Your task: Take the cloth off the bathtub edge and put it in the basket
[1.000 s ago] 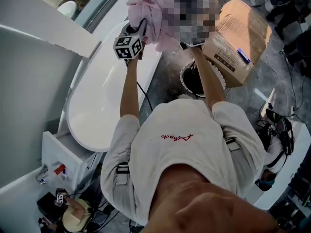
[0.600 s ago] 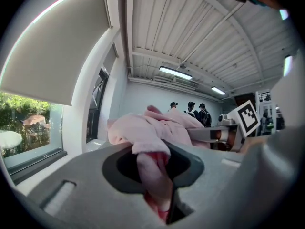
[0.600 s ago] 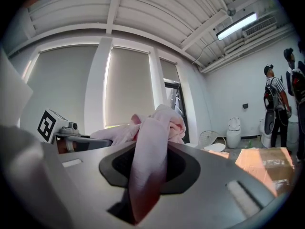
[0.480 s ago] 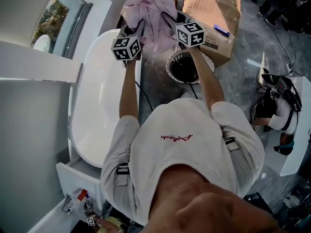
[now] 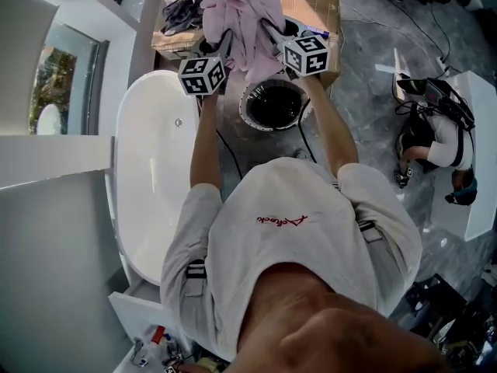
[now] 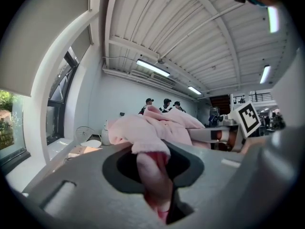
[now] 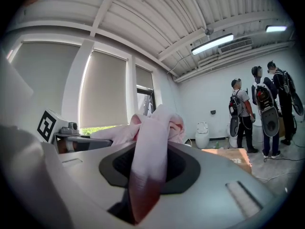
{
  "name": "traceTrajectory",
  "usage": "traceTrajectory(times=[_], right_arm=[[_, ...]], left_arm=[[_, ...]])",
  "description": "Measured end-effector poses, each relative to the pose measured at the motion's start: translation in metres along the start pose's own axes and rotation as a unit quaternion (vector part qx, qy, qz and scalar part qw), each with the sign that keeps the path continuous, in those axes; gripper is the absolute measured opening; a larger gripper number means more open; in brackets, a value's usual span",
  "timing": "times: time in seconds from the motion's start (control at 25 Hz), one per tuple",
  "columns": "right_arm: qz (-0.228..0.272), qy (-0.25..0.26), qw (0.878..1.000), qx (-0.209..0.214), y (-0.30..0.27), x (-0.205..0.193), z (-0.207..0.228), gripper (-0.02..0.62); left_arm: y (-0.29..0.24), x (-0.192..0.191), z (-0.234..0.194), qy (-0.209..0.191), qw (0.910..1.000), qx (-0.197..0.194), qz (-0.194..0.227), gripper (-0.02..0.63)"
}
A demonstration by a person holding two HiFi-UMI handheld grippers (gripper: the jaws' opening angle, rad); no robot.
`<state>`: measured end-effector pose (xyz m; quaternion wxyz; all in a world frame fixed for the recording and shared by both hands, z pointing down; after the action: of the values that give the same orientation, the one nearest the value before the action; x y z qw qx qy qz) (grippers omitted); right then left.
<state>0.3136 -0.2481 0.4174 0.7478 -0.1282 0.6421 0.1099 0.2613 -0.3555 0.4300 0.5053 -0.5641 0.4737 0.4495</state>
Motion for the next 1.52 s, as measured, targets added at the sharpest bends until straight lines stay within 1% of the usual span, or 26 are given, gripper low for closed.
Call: traceTrajectory(times=[0.16,0.32,0.52,0.68,0.84,1.16,1.32,1.52], right_arm=[[0.006,-0.001,1.000,-0.022,0.043,0.007,0.033,0.109],[0.008,-0.001,0.999,-0.031,0.076,0.010,0.058,0.109],[0.009,-0.008,1.000,-0.028,0.105,0.010,0.090,0.109],[0.015,-0.031,0.999,-0.017,0.123,0.006,0.106,0.109],[0.008,-0.037,0.999,-0.018,0.123,-0.004,0.112,0.109],[-0.008,-0.056,0.998,-0.039,0.106,-0.032,0.107,0.109],[-0.021,-0.070,0.996,-0.049,0.100,-0.056,0.102,0.109],[-0.043,-0.097,0.993,-0.061,0.102,-0.095,0.101,0.109]], left_arm=[[-0.023,0.003,0.050,-0.002,0.9998,-0.021,-0.001,0.098],[-0.040,0.004,0.087,-0.002,0.9995,-0.031,-0.001,0.098],[-0.062,0.001,0.124,0.000,0.9996,-0.029,-0.005,0.098],[-0.072,-0.004,0.146,-0.003,0.9996,-0.023,-0.016,0.098],[-0.078,-0.011,0.148,-0.003,0.9994,-0.023,-0.024,0.098],[-0.082,-0.038,0.128,0.004,0.9979,-0.041,-0.050,0.098],[-0.080,-0.061,0.119,0.014,0.9963,-0.050,-0.068,0.098],[-0.079,-0.100,0.118,0.030,0.9929,-0.058,-0.100,0.098]])
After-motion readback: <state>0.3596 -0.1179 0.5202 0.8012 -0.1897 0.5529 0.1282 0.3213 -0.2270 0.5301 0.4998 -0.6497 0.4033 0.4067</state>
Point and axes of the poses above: the fingertips, and each gripper's own axes: y backward along the fingers, z to its right, x out of its top, the point moved 1 cm from there along y, backward along the fingers, and after that the axes turned 15 degrees about x, right-handed, at the moved point
